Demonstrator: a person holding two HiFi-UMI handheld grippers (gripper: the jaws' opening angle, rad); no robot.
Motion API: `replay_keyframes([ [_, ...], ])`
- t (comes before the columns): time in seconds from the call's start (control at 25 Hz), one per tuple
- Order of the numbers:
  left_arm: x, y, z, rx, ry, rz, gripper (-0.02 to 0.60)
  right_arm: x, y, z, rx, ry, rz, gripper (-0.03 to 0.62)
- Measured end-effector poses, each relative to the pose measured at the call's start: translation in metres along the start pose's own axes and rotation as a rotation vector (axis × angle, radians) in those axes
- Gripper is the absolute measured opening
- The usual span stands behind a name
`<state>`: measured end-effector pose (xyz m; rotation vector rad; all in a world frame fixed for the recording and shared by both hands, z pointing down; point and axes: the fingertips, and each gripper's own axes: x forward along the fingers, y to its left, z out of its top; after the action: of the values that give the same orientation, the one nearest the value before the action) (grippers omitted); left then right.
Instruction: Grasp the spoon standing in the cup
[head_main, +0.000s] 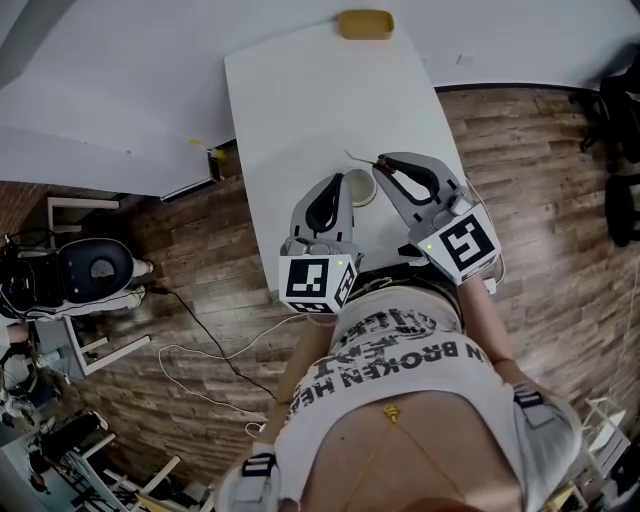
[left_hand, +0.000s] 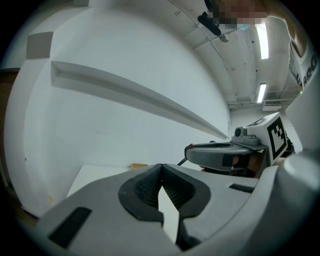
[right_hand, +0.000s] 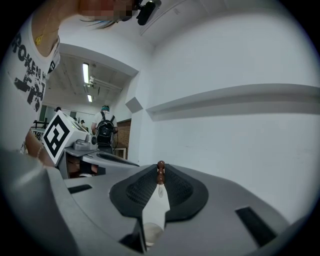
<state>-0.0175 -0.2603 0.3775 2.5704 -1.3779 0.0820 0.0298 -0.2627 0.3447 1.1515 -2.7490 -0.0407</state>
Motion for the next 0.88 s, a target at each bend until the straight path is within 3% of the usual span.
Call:
replay_keyframes([
  [0.88, -0.0017, 0.0016, -0.0092, -0.020, 0.020, 0.013, -0.002, 0.0002, -0.0006, -0.0087, 0.009, 0.032, 0.014, 0.041],
])
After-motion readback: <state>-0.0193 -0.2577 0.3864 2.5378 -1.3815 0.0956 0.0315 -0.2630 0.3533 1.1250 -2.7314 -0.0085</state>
